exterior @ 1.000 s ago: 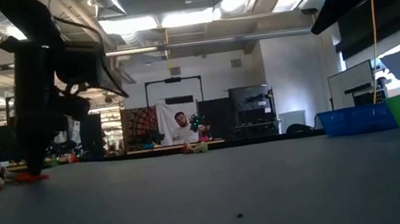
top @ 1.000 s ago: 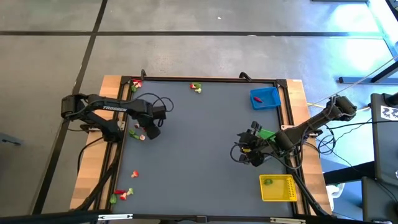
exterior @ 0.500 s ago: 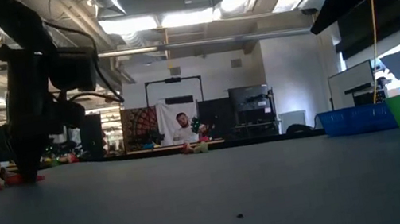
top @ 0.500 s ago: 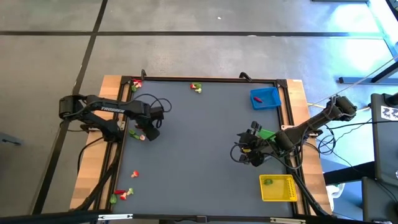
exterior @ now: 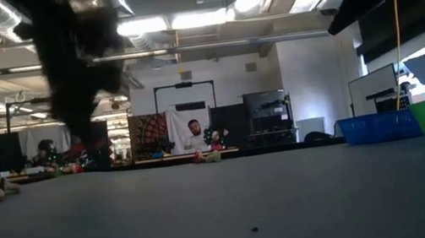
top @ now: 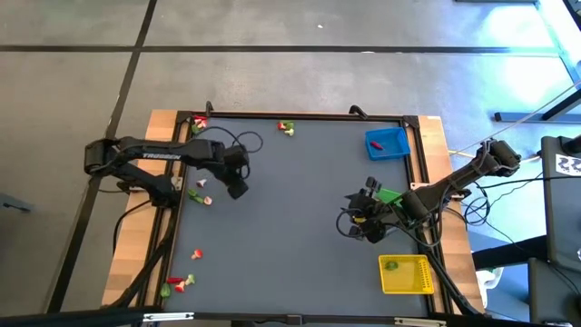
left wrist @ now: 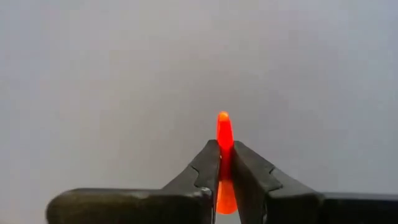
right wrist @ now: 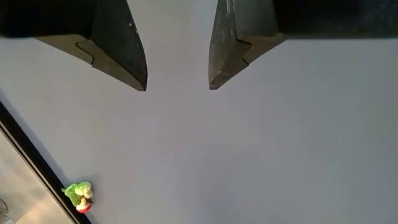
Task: Sort produce into baskets
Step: Put the red chili pepper into the blue basket
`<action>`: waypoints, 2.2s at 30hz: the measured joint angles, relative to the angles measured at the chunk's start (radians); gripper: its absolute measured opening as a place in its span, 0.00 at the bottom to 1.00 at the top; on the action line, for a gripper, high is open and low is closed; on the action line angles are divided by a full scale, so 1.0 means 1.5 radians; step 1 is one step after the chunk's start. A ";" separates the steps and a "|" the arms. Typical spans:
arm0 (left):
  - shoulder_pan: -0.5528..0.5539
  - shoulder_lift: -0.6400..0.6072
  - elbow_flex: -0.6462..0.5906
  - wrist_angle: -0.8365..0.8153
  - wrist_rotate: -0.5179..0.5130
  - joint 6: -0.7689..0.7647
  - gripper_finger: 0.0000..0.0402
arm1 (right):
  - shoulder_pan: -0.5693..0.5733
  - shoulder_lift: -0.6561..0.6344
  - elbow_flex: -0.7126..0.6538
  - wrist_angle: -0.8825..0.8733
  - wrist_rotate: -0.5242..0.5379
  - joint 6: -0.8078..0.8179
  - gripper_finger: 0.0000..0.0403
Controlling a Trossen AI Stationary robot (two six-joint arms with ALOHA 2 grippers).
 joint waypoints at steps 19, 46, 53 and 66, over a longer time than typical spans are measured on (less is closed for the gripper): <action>-0.140 -0.001 0.052 0.600 0.048 0.138 0.07 | -0.107 0.045 0.000 0.299 -0.072 -0.197 0.54; -0.198 0.034 0.052 0.769 0.048 0.196 0.08 | -0.201 0.118 0.000 0.711 -0.236 -0.330 0.25; -0.197 0.034 0.052 0.767 0.048 0.183 0.08 | -0.210 0.117 0.000 0.708 -0.238 -0.335 0.09; -0.197 0.022 0.052 0.726 0.062 0.192 0.35 | -0.208 0.105 0.001 0.673 -0.222 -0.390 0.06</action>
